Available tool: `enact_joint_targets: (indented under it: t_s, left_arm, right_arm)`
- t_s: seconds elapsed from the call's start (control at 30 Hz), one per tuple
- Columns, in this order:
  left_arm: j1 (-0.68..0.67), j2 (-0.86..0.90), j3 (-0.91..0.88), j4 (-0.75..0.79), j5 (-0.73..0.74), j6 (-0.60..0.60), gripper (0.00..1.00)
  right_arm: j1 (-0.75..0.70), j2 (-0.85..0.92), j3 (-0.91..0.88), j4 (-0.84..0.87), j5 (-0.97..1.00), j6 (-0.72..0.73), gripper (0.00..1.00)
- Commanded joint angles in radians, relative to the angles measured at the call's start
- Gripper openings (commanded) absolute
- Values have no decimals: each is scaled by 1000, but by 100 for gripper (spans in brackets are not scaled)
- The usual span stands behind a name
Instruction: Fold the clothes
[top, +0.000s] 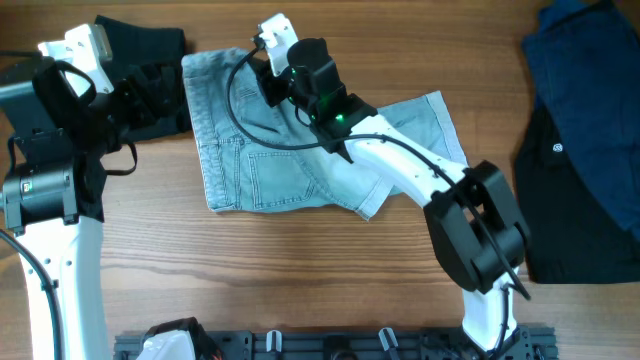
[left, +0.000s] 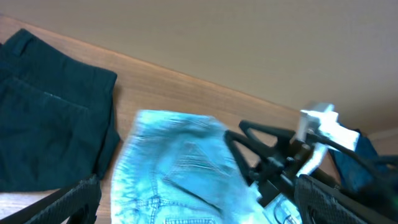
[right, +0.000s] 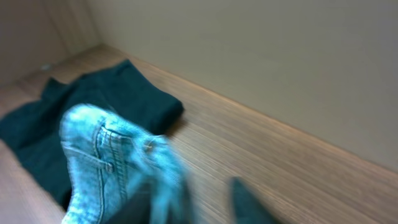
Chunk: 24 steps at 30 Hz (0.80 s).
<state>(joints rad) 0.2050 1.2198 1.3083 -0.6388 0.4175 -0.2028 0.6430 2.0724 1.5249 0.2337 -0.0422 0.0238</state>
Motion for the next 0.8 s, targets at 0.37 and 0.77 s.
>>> enact_joint_targets:
  t_s: [0.37, 0.77]
  left_arm:
    - [-8, -8, 14, -17, 5, 16, 100]
    - [-8, -2, 14, -33, 5, 16, 100]
  right_arm:
    - [-115, -388, 72, -892, 10, 285, 100]
    - [-147, -376, -265, -1058, -56, 936, 100]
